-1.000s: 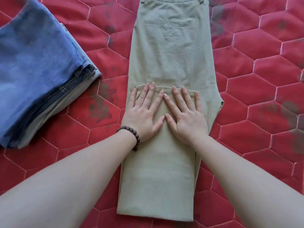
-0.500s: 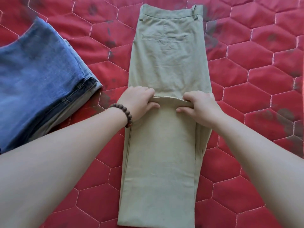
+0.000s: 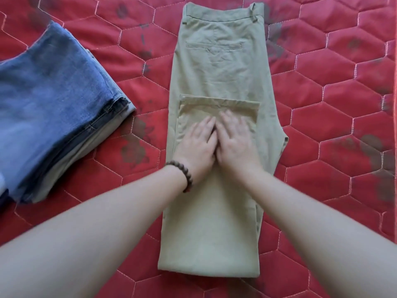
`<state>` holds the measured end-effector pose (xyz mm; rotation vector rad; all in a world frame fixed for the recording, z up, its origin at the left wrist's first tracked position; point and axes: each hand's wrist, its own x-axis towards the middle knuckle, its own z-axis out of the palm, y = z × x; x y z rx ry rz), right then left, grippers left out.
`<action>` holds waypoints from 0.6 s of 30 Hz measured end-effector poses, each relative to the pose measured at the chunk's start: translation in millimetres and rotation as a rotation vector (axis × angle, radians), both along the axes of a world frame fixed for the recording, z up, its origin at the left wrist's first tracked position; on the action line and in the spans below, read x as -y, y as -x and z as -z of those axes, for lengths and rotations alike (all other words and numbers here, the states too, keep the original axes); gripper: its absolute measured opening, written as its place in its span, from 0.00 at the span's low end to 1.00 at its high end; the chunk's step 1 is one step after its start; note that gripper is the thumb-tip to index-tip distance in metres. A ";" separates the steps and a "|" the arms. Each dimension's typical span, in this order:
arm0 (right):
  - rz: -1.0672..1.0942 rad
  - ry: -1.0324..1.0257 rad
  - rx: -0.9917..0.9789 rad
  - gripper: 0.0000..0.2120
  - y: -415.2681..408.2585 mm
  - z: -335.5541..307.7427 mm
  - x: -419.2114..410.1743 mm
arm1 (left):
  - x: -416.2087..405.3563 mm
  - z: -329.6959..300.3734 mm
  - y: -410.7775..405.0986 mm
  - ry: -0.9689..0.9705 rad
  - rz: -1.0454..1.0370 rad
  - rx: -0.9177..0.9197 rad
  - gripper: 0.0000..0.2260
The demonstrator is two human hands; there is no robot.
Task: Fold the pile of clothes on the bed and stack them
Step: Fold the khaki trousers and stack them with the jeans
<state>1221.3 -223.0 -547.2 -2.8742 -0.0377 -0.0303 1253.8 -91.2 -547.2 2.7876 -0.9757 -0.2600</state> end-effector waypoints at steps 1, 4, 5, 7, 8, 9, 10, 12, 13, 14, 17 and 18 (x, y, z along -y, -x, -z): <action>-0.036 -0.018 -0.049 0.25 18.4 7.8 -9.1 | -4.8 5.7 17.5 -0.059 0.008 -0.026 0.26; -0.014 -0.041 -0.112 0.27 63.7 17.8 -20.5 | -21.9 12.1 56.1 -0.125 0.006 -0.045 0.28; 0.006 -0.027 -0.128 0.26 75.2 17.5 -22.1 | -26.3 12.2 65.8 -0.134 0.004 -0.045 0.27; 0.028 -0.005 -0.154 0.26 95.4 15.6 -25.9 | -32.4 10.6 83.7 -0.152 -0.008 -0.053 0.28; 0.030 0.001 -0.165 0.26 105.1 14.6 -28.6 | -34.4 9.1 92.7 -0.166 -0.014 -0.067 0.28; 0.029 0.005 -0.179 0.26 114.8 13.0 -31.3 | -36.1 7.5 101.2 -0.186 -0.016 -0.084 0.29; 0.030 0.008 -0.190 0.26 124.1 12.1 -33.9 | -38.0 6.0 108.9 -0.204 -0.018 -0.100 0.29; 0.035 0.017 -0.208 0.26 140.8 10.2 -36.9 | -42.1 2.8 121.7 -0.225 -0.017 -0.124 0.30; 0.034 0.021 -0.223 0.26 149.1 9.3 -38.0 | -44.3 1.4 128.1 -0.236 -0.009 -0.140 0.31; 0.030 0.025 -0.236 0.26 158.0 8.5 -39.4 | -47.2 0.7 135.0 -0.253 0.005 -0.155 0.31; -0.004 0.013 -0.278 0.27 184.2 3.6 -44.4 | -58.0 -5.8 157.4 -0.265 0.059 -0.179 0.33; -0.011 -0.006 -0.278 0.27 190.8 0.9 -45.6 | -62.5 -8.4 163.9 -0.256 0.079 -0.192 0.33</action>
